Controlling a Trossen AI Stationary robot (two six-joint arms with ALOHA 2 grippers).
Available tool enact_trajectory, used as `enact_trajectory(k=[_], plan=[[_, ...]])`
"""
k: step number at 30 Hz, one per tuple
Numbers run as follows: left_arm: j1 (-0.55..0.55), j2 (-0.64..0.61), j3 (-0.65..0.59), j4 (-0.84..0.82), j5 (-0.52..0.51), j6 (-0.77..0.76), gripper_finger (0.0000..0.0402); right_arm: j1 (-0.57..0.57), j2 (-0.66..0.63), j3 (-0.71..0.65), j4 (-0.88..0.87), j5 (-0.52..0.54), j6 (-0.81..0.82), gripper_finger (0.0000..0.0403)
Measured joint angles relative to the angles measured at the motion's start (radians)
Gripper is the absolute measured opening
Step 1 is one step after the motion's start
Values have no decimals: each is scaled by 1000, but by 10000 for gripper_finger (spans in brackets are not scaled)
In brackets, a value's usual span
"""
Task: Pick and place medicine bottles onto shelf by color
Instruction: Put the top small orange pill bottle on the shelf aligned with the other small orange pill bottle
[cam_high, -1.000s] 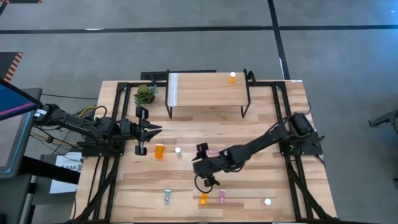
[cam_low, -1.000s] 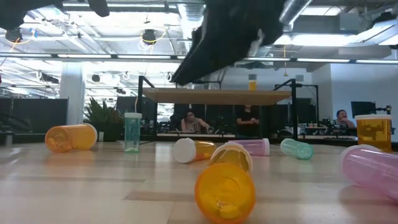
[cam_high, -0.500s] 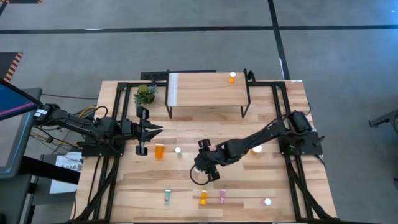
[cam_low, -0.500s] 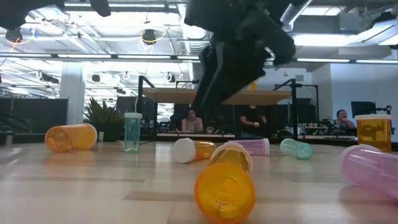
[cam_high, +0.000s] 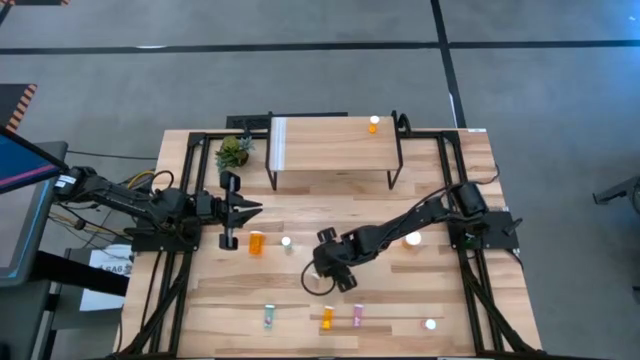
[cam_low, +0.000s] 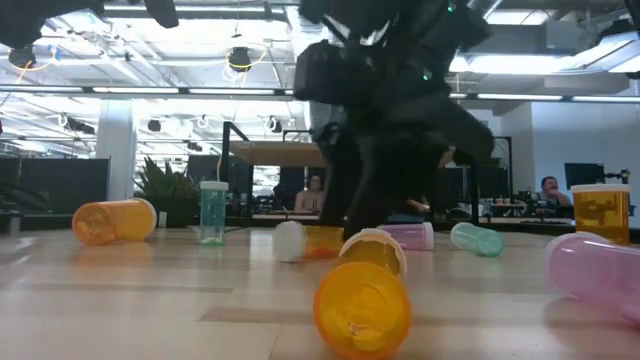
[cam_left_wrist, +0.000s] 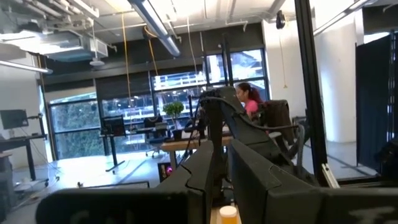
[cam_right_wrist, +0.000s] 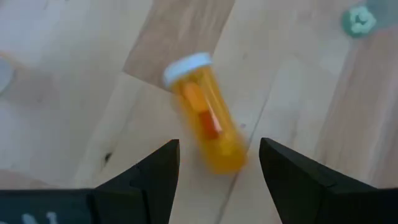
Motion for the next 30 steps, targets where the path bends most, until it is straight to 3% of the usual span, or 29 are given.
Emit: enact_trajectory(k=[6, 18, 30], plan=[[1, 0, 0, 1, 0, 0, 41, -3, 10, 1, 8, 6, 1, 241], [1, 0, 0, 1, 0, -1, 41, 11, 10, 4, 102, 3, -15, 195], [1, 0, 0, 1, 0, -4, 41, 12, 56, 0, 133, 1, -18, 239]])
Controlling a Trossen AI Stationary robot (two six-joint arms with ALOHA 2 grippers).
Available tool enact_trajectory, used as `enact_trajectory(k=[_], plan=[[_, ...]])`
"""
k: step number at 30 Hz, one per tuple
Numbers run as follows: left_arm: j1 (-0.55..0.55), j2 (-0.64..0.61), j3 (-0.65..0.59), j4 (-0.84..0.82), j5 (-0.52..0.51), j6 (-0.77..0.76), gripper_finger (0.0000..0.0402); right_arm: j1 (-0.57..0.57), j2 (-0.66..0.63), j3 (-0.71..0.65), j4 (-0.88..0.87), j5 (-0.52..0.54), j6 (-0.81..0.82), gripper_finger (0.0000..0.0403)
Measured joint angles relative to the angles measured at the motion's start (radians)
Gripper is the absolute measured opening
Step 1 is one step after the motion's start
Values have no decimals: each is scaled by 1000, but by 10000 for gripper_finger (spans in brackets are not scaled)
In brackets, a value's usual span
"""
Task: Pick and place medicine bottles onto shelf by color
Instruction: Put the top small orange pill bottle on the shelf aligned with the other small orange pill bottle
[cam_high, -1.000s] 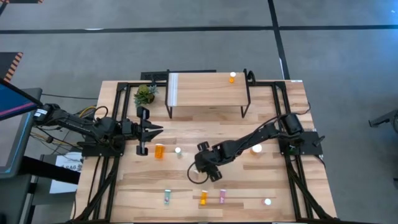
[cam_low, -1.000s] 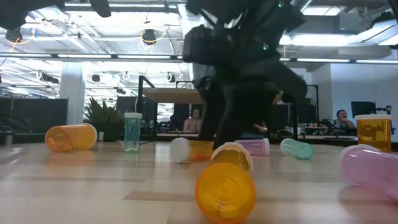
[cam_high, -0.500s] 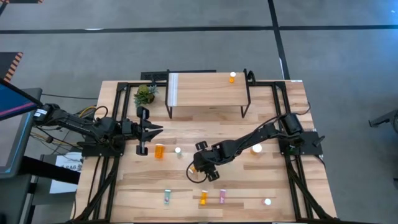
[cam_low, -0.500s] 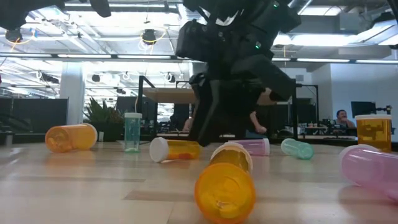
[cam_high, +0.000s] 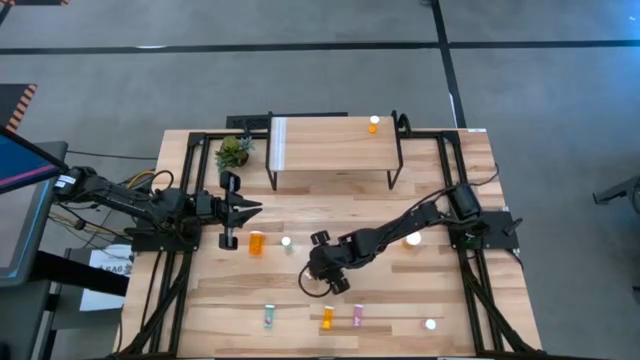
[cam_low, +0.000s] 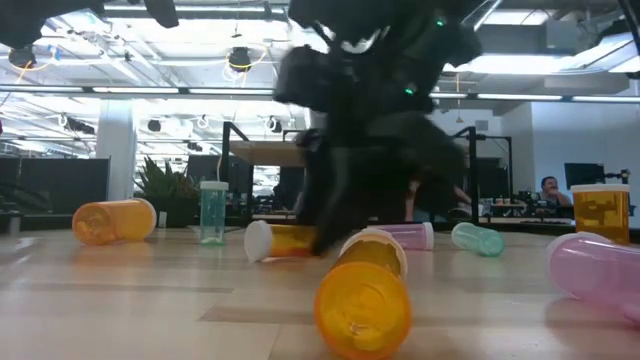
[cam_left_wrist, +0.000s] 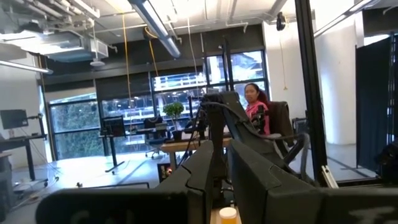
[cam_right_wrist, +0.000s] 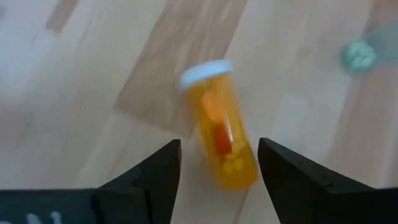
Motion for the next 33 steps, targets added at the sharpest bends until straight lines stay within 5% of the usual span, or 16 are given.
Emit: enact_trajectory(k=[16, 33], plan=[[2, 0, 0, -7, -8, 4, 41, 11, 46, 24, 24, -10, 56, 199], [2, 0, 0, -8, -8, 4, 41, 14, 29, 34, 10, -44, 190, 111]])
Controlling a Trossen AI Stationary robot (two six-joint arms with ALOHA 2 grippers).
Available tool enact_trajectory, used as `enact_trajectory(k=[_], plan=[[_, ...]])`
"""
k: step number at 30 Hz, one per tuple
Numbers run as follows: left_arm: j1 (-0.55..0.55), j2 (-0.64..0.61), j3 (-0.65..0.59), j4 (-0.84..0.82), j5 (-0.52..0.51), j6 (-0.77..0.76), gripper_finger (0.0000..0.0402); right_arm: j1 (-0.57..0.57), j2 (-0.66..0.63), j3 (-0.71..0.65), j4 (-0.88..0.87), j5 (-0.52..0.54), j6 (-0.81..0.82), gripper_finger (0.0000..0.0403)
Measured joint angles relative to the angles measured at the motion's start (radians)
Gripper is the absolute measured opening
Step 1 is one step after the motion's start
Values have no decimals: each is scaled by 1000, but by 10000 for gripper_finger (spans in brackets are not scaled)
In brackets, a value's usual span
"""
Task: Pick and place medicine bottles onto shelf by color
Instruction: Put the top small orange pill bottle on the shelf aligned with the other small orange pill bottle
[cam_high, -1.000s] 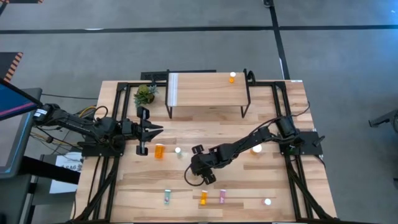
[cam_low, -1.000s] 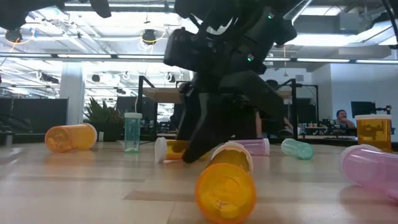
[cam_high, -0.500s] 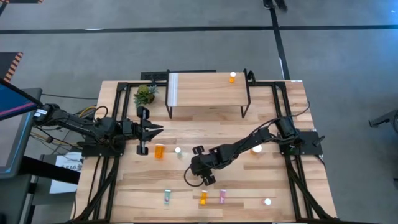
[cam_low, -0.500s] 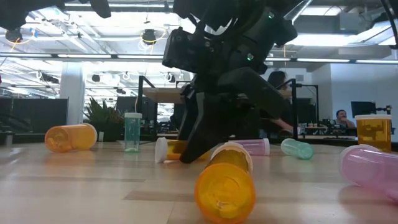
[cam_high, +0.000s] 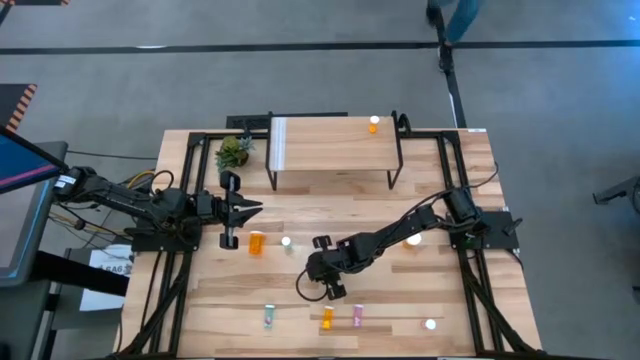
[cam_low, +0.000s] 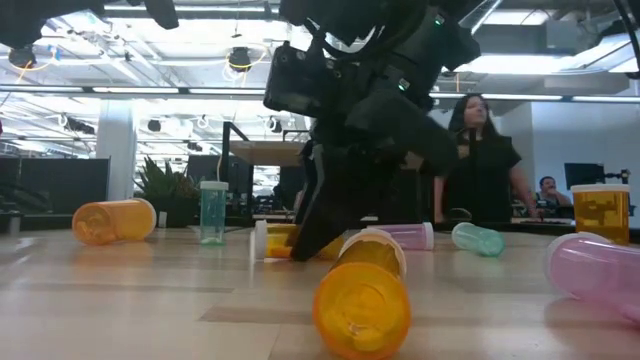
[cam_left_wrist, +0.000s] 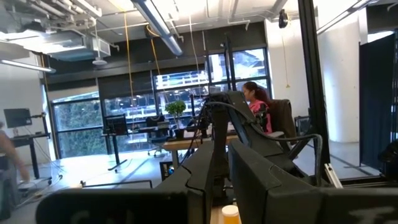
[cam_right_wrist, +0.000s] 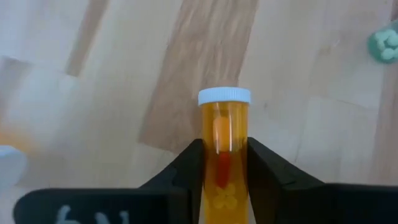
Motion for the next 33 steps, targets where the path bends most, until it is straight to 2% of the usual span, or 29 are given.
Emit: enact_trajectory(k=[14, 19, 23, 26, 30, 33], plan=[[0, 0, 0, -2, 0, -8, 41, -4, -203, 8, 80, -7, -5, 114], [0, 0, 0, -2, 0, -10, 41, -25, -296, -110, 158, 61, 5, 114], [0, 0, 0, -1, -6, -3, 41, -37, -395, -288, 345, 122, 29, 114], [0, 0, 0, -8, -7, -3, 41, -36, -465, -428, 562, 178, 10, 114], [0, 0, 0, -19, -10, -13, 41, -49, -547, -582, 824, 290, -60, 114], [0, 0, 0, -23, -10, -31, 41, -73, -593, -655, 942, 411, -91, 114]])
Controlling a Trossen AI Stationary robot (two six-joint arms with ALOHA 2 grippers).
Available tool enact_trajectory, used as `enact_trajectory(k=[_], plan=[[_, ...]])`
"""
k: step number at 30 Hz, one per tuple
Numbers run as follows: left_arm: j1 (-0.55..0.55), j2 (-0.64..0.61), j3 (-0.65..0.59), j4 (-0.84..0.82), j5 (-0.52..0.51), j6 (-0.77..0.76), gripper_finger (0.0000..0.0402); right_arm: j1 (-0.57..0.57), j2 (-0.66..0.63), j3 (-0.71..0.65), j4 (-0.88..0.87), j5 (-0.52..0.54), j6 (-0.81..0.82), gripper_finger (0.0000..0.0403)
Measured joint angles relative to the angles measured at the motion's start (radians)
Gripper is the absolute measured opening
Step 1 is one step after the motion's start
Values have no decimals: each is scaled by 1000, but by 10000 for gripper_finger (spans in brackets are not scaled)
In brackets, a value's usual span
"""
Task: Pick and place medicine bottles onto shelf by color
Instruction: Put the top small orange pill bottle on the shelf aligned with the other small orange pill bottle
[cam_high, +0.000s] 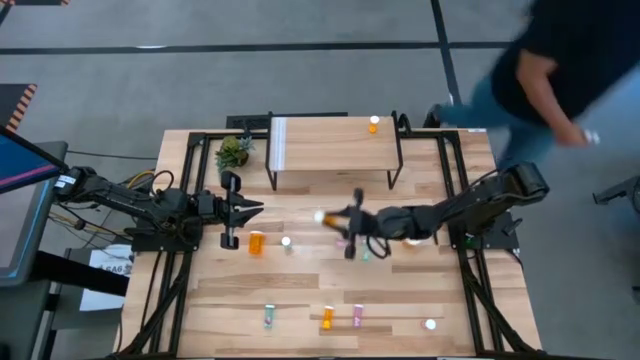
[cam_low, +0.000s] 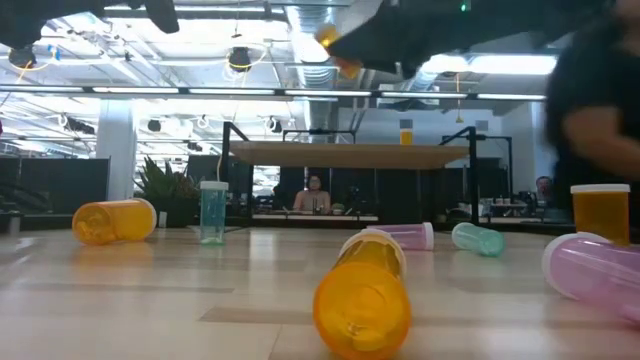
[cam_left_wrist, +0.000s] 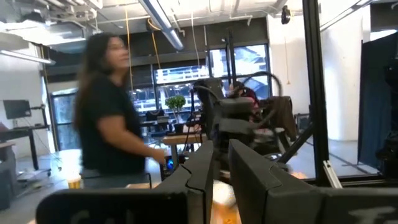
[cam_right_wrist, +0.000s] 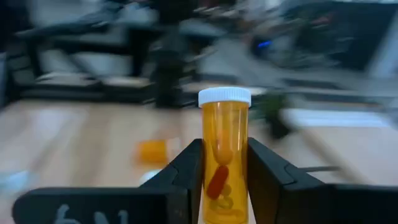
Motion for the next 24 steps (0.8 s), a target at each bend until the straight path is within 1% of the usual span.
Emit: enact_trajectory(k=[3, 5, 7, 12, 15, 18, 20, 24], plan=[[0, 0, 0, -1, 0, -25, 41, -38, -44, -43, 49, 103, -9, 114], [0, 5, 0, -2, 12, -45, 41, -69, -68, -64, 47, 159, 8, 114], [0, 20, 0, -1, 40, -62, 41, -105, -91, -80, 59, 191, 39, 114], [0, 74, 0, 0, 53, -104, 41, -204, -126, -159, 181, 215, 77, 113], [0, 101, 0, 17, 52, -111, 41, -255, -133, -213, 321, 216, 78, 113], [0, 126, 0, 61, 52, -111, 41, -298, -128, -250, 425, 215, 78, 113], [0, 138, 0, 75, 52, -108, 41, -319, -119, -254, 456, 213, 78, 113], [0, 160, 0, 113, 48, -98, 41, -335, -119, -261, 462, 212, 78, 113]])
